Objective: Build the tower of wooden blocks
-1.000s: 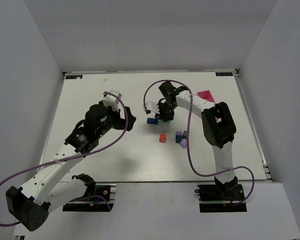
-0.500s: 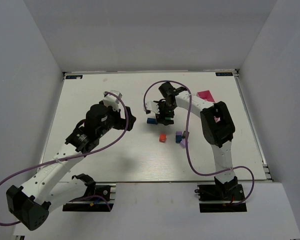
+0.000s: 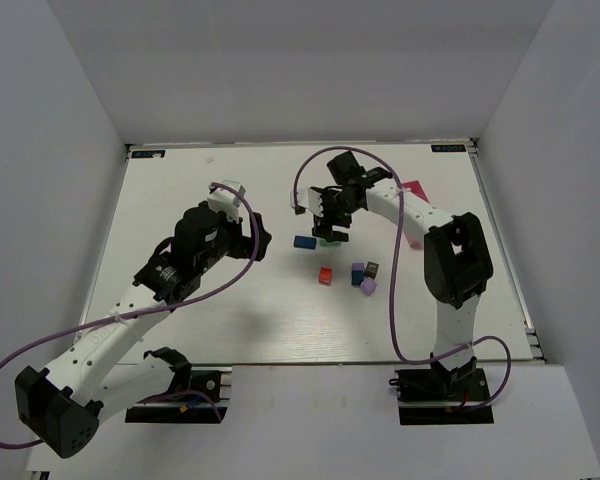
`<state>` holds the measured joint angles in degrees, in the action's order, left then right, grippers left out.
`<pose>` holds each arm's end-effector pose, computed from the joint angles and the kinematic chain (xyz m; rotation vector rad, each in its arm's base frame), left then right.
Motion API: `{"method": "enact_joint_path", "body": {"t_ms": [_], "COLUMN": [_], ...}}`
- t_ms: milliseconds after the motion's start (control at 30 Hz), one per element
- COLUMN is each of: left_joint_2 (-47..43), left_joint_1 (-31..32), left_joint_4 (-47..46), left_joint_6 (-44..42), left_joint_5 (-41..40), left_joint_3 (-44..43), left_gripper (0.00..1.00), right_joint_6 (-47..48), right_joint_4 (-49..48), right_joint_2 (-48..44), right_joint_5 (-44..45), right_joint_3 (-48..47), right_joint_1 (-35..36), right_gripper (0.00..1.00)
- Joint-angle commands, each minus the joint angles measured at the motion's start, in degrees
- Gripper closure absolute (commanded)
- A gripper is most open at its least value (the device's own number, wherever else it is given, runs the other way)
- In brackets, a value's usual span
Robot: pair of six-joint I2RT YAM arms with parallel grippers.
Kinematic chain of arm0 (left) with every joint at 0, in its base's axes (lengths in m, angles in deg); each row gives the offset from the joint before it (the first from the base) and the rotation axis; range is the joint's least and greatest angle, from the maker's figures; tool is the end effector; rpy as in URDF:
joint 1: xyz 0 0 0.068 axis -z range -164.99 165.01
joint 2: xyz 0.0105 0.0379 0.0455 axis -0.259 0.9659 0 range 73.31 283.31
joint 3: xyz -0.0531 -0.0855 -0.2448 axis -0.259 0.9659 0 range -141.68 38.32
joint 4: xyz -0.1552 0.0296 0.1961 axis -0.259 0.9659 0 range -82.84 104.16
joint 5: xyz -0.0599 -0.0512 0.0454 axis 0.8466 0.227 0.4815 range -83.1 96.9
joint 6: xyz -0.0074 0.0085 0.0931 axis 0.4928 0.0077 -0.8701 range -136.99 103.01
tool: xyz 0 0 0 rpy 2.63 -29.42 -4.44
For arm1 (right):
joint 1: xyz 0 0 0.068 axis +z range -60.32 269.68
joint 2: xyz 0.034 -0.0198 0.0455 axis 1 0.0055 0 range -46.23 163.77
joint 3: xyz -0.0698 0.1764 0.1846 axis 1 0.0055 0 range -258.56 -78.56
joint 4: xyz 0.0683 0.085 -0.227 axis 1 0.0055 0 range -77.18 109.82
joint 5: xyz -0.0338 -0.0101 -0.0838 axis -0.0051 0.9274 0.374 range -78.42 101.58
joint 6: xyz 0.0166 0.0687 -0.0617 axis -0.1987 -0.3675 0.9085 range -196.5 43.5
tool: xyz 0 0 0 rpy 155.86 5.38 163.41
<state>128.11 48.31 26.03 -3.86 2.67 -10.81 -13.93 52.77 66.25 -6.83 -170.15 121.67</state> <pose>0.2175 -0.1356 0.2930 0.3074 2.0026 -0.4443 0.3536 0.2523 0.1873 -1.9545 1.6580 0.2246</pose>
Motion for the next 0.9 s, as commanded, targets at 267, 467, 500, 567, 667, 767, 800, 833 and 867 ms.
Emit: {"method": "enact_joint_path", "body": {"t_ms": [267, 467, 500, 567, 667, 767, 800, 833, 867], "left_joint_2": [-2.77, -3.39, -3.39, -3.39, -3.39, -3.39, -3.39, -3.39, -3.91], "left_joint_1": [-0.34, -0.34, -0.34, -0.34, -0.34, -0.34, -0.34, -0.34, -0.34], "left_joint_4": [-0.33, -0.33, -0.33, -0.33, -0.33, -0.33, -0.33, -0.33, -0.33], "left_joint_6": [-0.82, -0.82, -0.82, -0.82, -0.82, -0.82, -0.82, -0.82, -0.82], "left_joint_5": [-2.63, -2.1, -2.1, -2.1, -1.57, -1.57, -1.57, -1.57, -1.57], "left_joint_3": [0.17, 0.7, 0.7, 0.7, 0.7, 0.7, 0.7, 0.7, 0.7], "left_gripper": [0.0, 0.0, 0.0, 0.0, 0.0, 0.0, 0.0, 0.0, 0.0], "right_joint_6": [-10.97, -12.21, -12.29, -12.12, -11.86, -11.24, -11.32, -11.06, -10.89], "right_joint_4": [-0.83, -1.01, -0.92, -0.92, -0.75, -0.66, -0.66, -0.31, -0.39], "right_joint_2": [6.69, 10.72, 11.0, 12.05, 13.2, 14.16, 14.34, 14.6, 14.69], "right_joint_5": [-1.45, -0.31, -0.13, 0.13, 0.57, 1.19, 1.36, 1.28, 1.54], "right_joint_3": [-8.95, -12.55, -12.65, -13.0, -13.44, -13.61, -13.87, -13.88, -14.14], "right_joint_1": [4.66, 5.98, 6.24, 6.59, 6.77, 6.95, 7.03, 7.04, 7.04], "right_gripper": [0.19, 0.19, 0.21, 0.21, 0.21, 0.21, 0.21, 0.21, 0.21]}}
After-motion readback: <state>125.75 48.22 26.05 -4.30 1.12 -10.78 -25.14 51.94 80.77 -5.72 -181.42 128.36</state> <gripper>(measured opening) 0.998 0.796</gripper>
